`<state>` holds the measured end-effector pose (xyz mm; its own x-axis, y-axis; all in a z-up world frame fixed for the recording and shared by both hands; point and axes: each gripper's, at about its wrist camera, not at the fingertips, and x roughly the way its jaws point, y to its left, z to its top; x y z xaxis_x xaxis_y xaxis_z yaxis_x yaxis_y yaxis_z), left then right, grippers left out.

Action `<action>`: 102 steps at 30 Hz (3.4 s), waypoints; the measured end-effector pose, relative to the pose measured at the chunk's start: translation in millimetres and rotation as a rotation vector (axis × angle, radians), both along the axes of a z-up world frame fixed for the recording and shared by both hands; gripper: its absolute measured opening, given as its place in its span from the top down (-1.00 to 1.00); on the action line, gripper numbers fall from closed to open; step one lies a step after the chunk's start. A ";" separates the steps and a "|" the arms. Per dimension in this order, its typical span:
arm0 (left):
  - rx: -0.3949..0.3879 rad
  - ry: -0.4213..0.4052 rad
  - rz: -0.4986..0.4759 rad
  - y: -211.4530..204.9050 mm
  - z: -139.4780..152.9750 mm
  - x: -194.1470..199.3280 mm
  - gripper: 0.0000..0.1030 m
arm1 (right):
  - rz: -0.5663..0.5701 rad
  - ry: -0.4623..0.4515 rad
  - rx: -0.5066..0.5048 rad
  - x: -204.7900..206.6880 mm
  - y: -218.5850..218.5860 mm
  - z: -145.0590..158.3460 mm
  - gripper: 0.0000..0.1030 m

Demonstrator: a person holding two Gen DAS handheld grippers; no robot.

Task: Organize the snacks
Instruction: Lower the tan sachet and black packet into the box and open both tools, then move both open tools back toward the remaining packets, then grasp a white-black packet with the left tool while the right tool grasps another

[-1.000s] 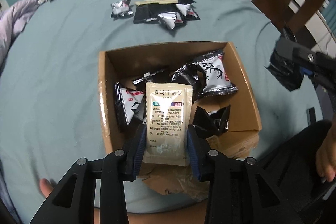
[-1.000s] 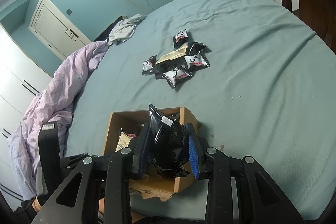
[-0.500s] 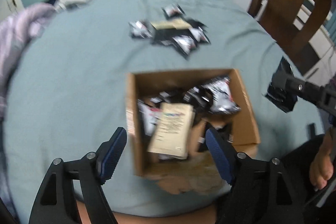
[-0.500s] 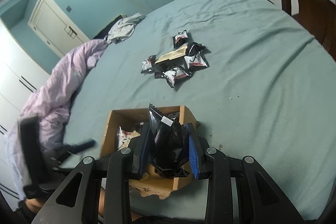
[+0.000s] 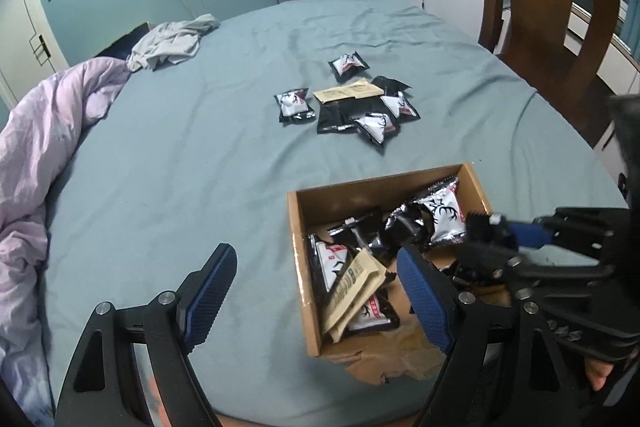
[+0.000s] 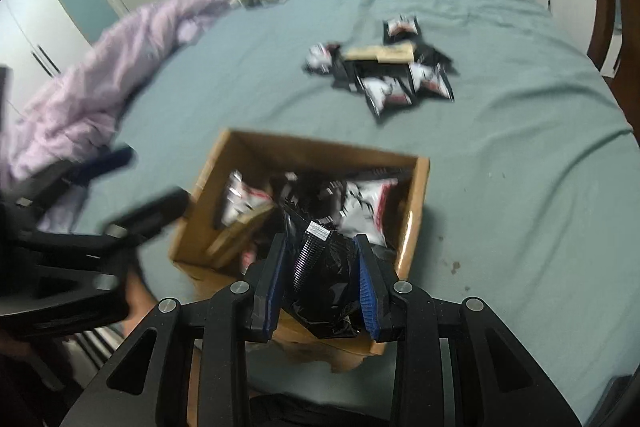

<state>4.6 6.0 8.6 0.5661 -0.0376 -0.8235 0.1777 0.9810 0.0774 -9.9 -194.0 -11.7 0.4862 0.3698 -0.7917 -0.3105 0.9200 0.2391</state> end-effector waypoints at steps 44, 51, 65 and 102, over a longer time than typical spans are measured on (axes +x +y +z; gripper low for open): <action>0.000 0.042 -0.024 -11.0 -9.4 0.5 -0.62 | -0.398 0.091 0.331 77.2 -97.5 3.3 -0.56; -0.005 0.080 -0.062 -20.6 -15.3 7.3 -0.62 | -0.338 0.152 0.305 129.7 -78.9 -12.6 -0.56; -0.014 0.123 -0.092 -25.5 -23.9 16.8 -0.62 | -0.022 0.201 -0.028 232.4 5.1 -43.1 -0.56; -0.212 0.268 0.209 15.5 -43.6 210.4 -0.62 | -0.278 0.077 0.438 -0.9 -102.5 -4.0 0.39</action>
